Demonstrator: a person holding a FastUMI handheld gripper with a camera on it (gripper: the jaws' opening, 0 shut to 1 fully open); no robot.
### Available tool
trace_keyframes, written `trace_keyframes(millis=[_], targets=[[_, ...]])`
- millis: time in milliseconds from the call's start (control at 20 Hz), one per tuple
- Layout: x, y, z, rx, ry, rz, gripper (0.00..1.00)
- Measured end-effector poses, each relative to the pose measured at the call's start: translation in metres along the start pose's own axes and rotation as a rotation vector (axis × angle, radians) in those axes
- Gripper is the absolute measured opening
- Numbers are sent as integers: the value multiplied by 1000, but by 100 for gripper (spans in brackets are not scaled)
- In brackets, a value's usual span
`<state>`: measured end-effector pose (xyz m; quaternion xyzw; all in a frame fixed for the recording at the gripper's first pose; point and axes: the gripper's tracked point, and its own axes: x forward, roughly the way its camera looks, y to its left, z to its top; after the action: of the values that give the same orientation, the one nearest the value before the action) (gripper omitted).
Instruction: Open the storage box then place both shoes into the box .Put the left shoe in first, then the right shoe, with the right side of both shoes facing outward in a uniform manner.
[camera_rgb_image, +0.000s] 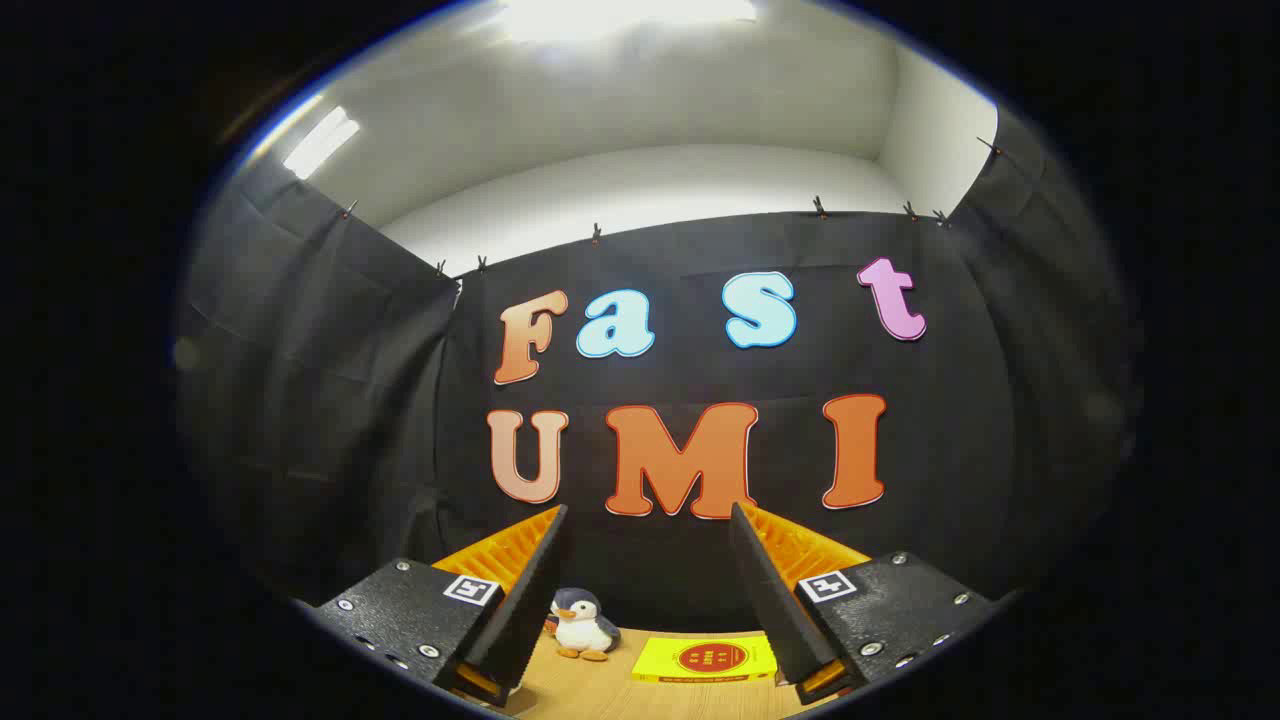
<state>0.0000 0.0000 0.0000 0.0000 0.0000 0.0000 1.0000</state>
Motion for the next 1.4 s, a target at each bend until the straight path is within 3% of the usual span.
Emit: trace_keyframes(millis=[700, 1050, 1400], targets=[[-4, -6, 4, -41, -49, -21, 97], [-1, -4, -19, -72, 3, -17, 97], [-1, 13, -65, -113, 155, 30, 98]])
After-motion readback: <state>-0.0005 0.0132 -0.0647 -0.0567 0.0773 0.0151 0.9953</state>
